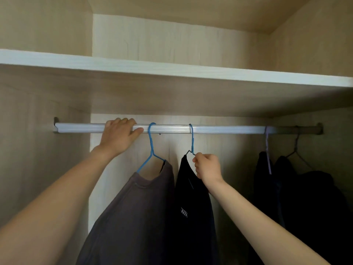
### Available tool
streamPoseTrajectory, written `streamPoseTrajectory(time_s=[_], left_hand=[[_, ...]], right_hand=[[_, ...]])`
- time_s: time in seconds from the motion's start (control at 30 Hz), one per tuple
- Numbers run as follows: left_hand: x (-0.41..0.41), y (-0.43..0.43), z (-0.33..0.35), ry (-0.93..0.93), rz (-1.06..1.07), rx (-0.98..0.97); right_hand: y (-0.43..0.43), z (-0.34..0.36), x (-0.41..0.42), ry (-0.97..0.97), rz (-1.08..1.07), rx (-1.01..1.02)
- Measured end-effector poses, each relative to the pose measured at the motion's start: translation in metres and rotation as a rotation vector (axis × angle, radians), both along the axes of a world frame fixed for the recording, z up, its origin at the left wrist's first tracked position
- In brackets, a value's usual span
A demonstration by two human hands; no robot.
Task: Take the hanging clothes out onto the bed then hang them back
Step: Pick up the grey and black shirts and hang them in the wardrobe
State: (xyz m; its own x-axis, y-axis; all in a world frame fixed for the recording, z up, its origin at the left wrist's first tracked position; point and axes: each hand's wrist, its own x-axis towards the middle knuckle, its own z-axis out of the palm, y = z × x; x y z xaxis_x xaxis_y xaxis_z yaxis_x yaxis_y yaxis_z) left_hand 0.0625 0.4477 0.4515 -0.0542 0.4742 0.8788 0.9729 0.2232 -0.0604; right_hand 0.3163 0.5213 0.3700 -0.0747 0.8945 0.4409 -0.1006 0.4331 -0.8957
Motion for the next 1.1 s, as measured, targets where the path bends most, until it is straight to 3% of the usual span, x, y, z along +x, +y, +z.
streamPoseTrajectory(time_s=[0.23,0.33,0.43,0.5,0.6,0.73,1.1], left_hand=[[-0.010,0.010,-0.005,0.099,-0.009,0.114],[-0.011,0.012,-0.007,0.113,-0.016,0.149],[-0.011,0.013,-0.008,0.130,-0.023,0.177],[-0.011,0.015,-0.009,0.144,-0.021,0.189],[-0.009,0.015,-0.009,0.148,-0.021,0.202],[-0.007,0.014,-0.012,0.150,-0.028,0.209],[-0.010,0.015,-0.014,0.112,-0.030,0.186]], right_hand=[[0.020,0.001,0.047,0.005,-0.248,0.000],[0.021,0.001,0.061,-0.103,-0.263,0.049],[0.018,0.013,0.087,-0.280,-0.294,0.153],[0.024,0.025,0.116,-0.492,-0.533,0.244],[0.043,0.029,0.161,-0.745,-0.746,0.132],[0.056,0.010,0.183,-0.768,-0.519,-0.116],[0.070,-0.012,0.160,-0.626,-0.360,-0.030]])
